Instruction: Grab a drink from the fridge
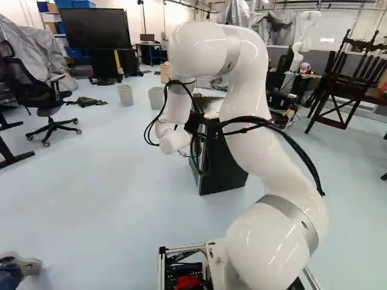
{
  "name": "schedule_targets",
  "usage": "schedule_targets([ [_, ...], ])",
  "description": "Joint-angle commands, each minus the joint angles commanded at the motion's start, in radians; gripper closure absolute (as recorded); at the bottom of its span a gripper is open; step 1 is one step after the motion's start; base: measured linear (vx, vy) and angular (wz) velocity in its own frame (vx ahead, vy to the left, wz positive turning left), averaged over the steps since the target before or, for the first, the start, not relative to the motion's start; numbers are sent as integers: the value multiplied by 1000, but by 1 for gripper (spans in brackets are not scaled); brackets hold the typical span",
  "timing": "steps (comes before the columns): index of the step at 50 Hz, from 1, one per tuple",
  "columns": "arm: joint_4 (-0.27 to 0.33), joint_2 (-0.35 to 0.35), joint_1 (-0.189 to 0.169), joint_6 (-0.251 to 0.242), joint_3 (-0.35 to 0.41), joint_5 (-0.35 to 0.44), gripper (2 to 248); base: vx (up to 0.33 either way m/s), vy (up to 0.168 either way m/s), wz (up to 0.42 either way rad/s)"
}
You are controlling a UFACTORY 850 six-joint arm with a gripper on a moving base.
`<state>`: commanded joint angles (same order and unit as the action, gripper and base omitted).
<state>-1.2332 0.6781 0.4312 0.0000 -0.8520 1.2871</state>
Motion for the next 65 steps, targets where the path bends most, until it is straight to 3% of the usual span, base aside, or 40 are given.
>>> schedule_targets([
  [65, -2, 7, -41, 0, -11, 33, 3, 0, 0, 0],
])
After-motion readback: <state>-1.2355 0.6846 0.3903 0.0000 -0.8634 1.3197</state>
